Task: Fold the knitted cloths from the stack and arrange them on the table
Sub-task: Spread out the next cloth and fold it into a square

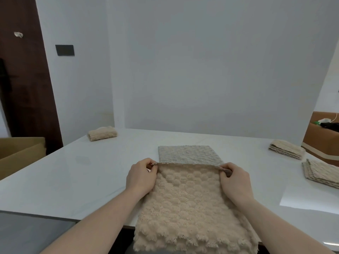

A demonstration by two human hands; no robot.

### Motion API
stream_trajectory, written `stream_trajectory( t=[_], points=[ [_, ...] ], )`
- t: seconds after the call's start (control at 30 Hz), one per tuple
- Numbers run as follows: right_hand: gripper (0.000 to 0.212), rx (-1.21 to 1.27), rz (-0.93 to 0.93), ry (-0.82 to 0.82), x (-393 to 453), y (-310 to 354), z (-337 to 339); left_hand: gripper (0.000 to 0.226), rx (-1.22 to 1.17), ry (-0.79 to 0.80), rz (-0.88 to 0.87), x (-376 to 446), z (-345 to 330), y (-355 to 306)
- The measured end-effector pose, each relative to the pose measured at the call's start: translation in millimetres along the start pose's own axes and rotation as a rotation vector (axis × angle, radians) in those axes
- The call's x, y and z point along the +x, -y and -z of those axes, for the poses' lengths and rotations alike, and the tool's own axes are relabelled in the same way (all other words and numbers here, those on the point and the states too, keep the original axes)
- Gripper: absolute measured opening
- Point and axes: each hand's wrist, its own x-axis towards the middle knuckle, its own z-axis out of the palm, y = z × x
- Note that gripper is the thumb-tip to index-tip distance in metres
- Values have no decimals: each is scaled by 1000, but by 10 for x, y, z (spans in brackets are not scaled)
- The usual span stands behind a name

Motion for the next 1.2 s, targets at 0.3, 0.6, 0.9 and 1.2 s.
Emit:
stream_trajectory(
  t=[0.3,0.6,0.9,1.2],
  points=[
    [32,54,49,-1,226,370,342,17,-102,49,-44,194,352,-275],
    [28,-25,149,114,-236,280,699,12,39,140,-126,-250,606,-167],
    [25,-86,193,209,-783,158,861,8,158,168,-211,-854,795,2],
    [25,-132,190,256,-1059,78,936,11,205,201,-186,-1094,856,0]
  ],
)
